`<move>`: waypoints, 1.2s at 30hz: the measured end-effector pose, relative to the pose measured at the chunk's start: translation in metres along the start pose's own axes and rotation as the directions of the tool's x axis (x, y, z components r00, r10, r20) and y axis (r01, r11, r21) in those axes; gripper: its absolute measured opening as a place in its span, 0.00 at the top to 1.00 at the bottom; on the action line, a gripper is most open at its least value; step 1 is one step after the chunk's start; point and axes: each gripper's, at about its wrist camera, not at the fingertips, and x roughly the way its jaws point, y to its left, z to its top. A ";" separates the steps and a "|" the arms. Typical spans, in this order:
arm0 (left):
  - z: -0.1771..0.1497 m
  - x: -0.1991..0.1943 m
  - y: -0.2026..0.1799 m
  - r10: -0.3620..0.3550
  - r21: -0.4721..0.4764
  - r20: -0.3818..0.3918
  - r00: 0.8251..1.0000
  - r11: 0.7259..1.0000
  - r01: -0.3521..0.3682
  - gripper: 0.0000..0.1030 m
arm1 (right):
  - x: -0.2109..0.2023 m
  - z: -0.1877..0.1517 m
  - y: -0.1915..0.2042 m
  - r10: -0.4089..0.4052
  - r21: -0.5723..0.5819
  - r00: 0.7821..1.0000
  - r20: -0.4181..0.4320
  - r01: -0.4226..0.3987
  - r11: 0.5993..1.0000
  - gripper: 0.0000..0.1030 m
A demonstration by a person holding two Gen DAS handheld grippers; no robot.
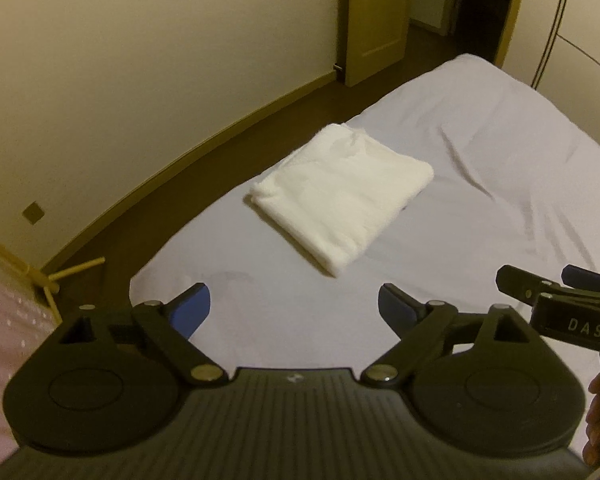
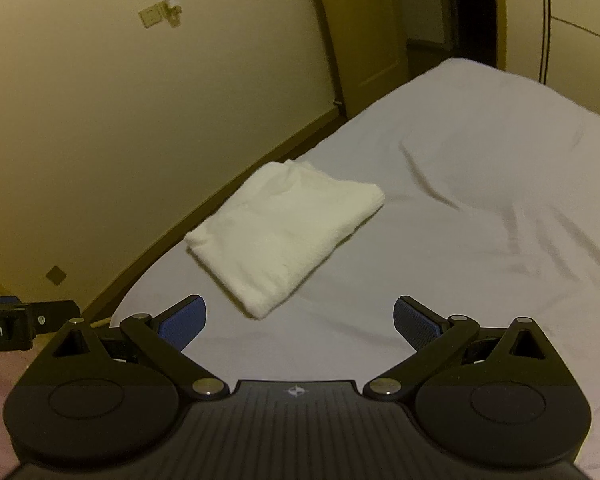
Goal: Fold clothes
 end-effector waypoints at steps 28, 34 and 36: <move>-0.091 -0.081 -0.102 0.117 -0.127 0.012 0.993 0.985 -0.115 0.01 | -0.088 -0.036 -0.077 0.107 -0.096 0.993 -0.047 -0.111 0.989 0.00; -0.078 -0.060 -0.109 0.122 -0.128 -0.007 0.993 0.984 -0.122 0.01 | -0.069 -0.026 -0.087 0.111 -0.096 0.991 -0.077 -0.118 0.988 0.00; -0.073 -0.053 -0.110 0.121 -0.125 -0.011 0.993 0.985 -0.122 0.01 | -0.060 -0.022 -0.091 0.108 -0.091 0.990 -0.088 -0.116 0.989 0.00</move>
